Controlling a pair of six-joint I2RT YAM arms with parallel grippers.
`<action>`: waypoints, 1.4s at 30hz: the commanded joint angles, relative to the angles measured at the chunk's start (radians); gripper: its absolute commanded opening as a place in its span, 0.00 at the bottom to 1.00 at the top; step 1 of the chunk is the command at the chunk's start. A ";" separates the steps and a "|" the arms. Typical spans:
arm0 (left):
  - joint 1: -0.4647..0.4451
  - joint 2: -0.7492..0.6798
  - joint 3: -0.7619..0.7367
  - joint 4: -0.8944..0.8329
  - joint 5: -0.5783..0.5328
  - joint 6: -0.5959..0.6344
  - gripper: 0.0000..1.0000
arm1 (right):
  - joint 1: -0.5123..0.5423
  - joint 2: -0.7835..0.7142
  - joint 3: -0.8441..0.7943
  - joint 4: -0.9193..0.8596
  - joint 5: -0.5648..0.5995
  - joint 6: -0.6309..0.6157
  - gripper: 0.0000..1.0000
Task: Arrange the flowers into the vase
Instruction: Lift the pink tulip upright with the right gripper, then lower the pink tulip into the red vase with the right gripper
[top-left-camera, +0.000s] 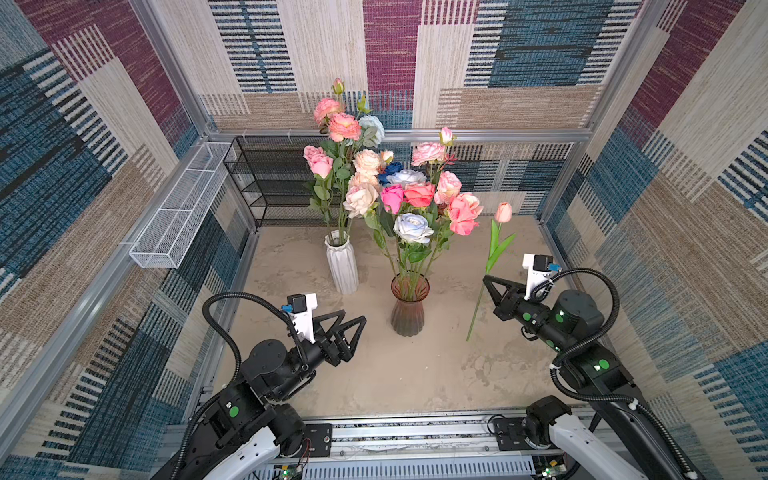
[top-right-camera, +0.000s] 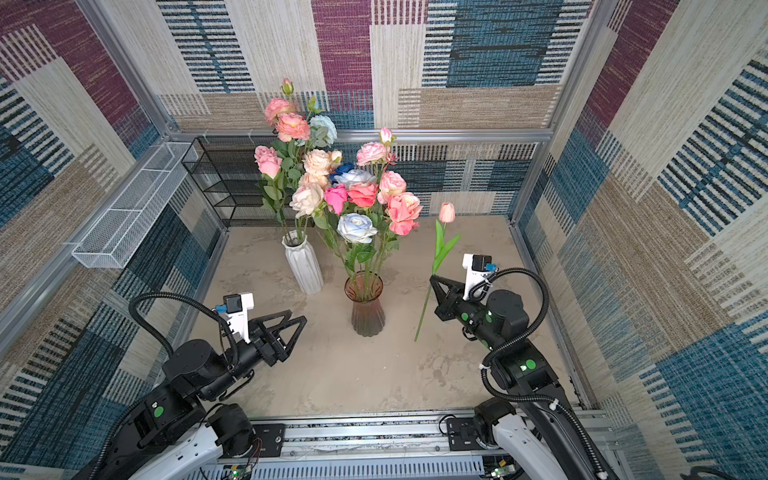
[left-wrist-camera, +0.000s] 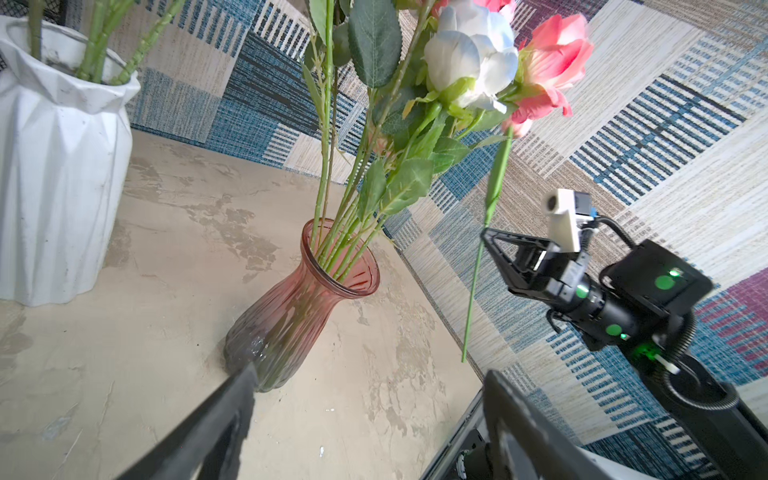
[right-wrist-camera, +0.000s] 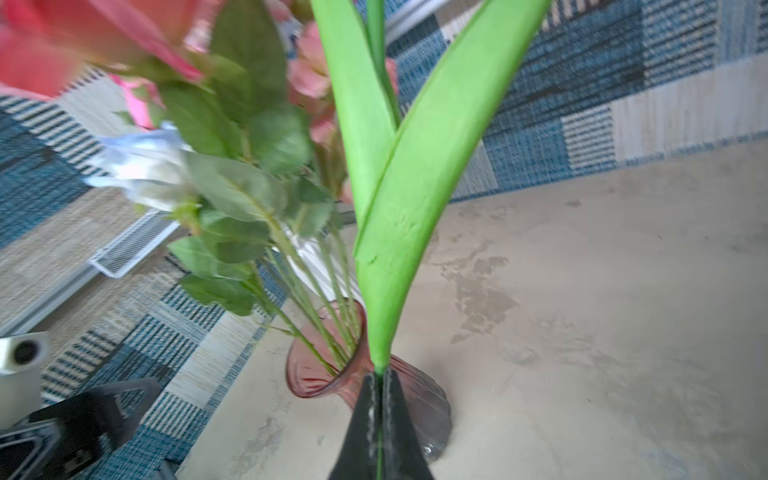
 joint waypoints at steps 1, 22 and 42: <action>0.001 0.000 0.003 -0.017 -0.029 -0.007 0.87 | 0.039 -0.003 0.006 0.109 0.029 -0.020 0.00; 0.002 0.041 0.029 -0.027 -0.063 -0.006 0.87 | 0.254 0.106 0.121 0.453 -0.080 -0.201 0.00; 0.001 0.062 0.050 -0.031 -0.045 -0.001 0.86 | 0.554 0.388 -0.066 1.035 0.476 -0.599 0.00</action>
